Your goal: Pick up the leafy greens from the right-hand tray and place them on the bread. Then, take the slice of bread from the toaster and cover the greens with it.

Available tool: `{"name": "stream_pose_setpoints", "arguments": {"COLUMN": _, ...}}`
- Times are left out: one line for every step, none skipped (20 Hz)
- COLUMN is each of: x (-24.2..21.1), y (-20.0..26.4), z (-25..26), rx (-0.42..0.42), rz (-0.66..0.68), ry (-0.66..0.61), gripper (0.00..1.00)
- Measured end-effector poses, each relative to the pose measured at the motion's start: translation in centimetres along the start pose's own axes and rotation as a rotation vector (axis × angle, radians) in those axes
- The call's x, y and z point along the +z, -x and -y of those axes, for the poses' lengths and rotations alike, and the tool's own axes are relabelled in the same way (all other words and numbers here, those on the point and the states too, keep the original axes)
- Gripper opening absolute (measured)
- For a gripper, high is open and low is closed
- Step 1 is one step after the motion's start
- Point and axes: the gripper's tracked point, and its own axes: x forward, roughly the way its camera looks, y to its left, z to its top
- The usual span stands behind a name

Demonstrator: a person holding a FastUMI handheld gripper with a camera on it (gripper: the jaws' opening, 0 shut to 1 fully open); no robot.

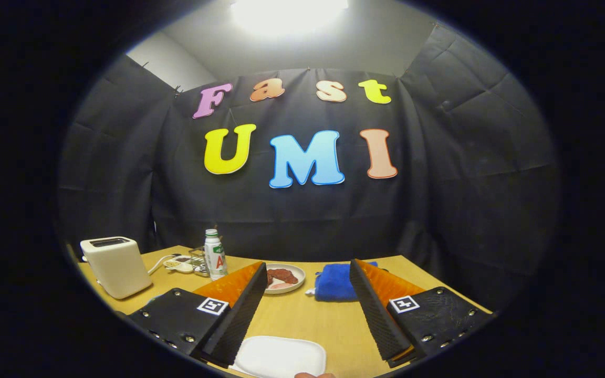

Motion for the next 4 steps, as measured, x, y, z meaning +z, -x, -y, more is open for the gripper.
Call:
{"name": "stream_pose_setpoints", "arguments": {"x": 0.0, "y": 0.3, "z": 2.5, "rx": -0.016, "rz": 0.016, "ry": 0.031, "gripper": 0.96}}
{"name": "stream_pose_setpoints", "arguments": {"x": 0.2, "y": 0.7, "z": 5.0, "rx": -0.028, "rz": 0.039, "ry": 0.057, "gripper": 0.96}}
{"name": "stream_pose_setpoints", "arguments": {"x": 0.5, "y": 1.2, "z": 7.2, "rx": -0.025, "rz": 0.073, "ry": 0.084, "gripper": 0.96}}
{"name": "stream_pose_setpoints", "arguments": {"x": 1.3, "y": 1.7, "z": 9.4, "rx": -0.022, "rz": 0.127, "ry": 0.106, "gripper": 0.96}}
